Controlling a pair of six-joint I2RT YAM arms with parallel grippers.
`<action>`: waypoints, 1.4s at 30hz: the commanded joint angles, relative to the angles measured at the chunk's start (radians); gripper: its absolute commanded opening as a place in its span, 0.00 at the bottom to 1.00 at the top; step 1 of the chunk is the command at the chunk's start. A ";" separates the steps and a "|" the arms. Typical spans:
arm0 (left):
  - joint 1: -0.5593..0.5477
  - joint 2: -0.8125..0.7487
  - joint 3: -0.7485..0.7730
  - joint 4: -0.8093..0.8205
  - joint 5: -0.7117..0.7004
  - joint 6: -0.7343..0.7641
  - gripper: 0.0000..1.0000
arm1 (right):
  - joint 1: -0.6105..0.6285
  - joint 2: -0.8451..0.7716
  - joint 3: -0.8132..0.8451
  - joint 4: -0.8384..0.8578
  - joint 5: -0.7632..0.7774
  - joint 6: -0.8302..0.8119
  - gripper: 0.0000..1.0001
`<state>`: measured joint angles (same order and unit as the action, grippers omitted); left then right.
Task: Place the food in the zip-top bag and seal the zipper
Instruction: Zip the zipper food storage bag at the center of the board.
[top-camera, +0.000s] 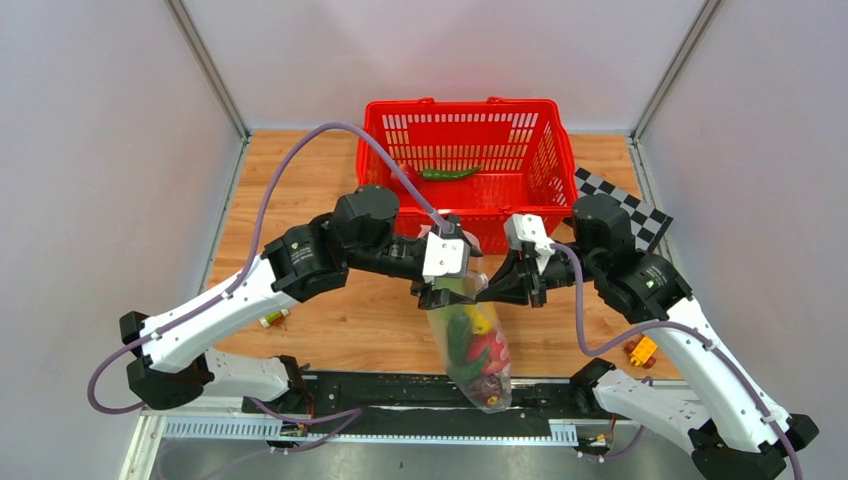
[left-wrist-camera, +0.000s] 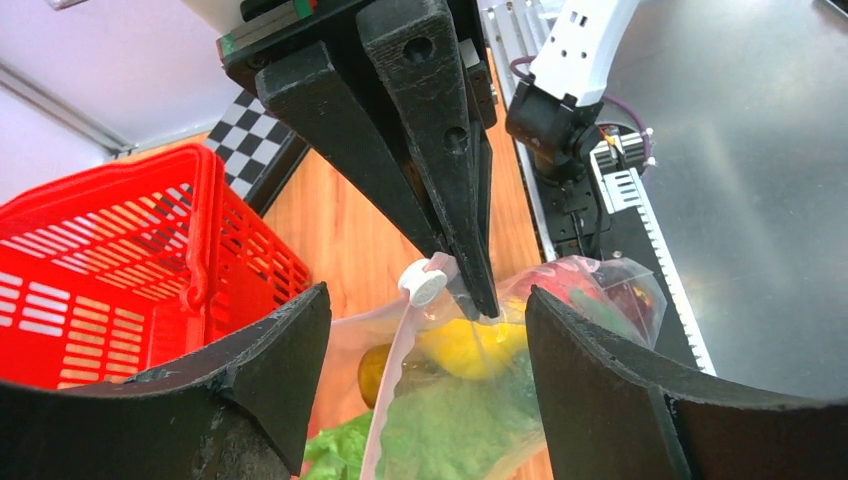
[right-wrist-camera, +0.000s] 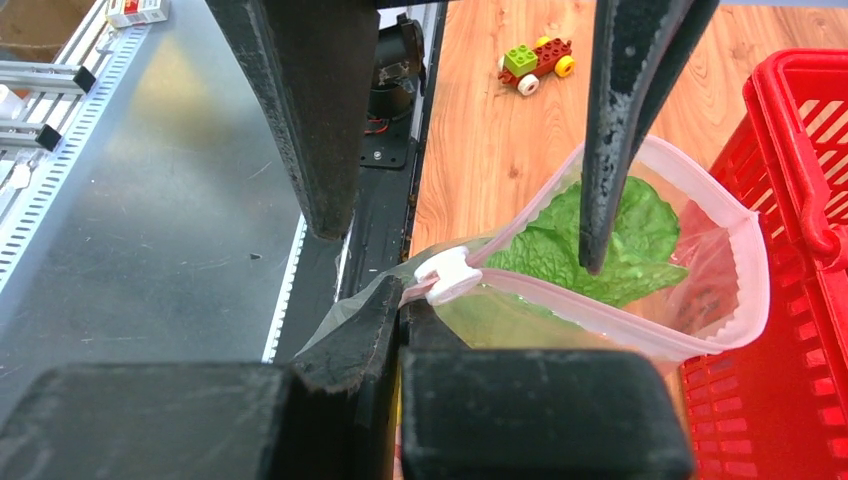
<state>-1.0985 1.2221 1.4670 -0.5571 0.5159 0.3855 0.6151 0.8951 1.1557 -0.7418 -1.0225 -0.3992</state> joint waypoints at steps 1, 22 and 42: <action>0.014 0.024 0.034 0.035 0.082 0.047 0.78 | 0.010 -0.005 0.061 -0.007 -0.050 -0.049 0.00; 0.088 0.073 0.088 -0.068 0.249 0.098 0.13 | 0.015 -0.047 0.030 0.041 0.029 -0.015 0.00; 0.088 0.125 0.133 -0.100 0.243 0.070 0.22 | 0.015 -0.043 0.028 0.042 0.023 -0.012 0.00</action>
<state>-1.0138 1.3457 1.5532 -0.6487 0.7578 0.4686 0.6262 0.8635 1.1641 -0.7815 -0.9745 -0.4126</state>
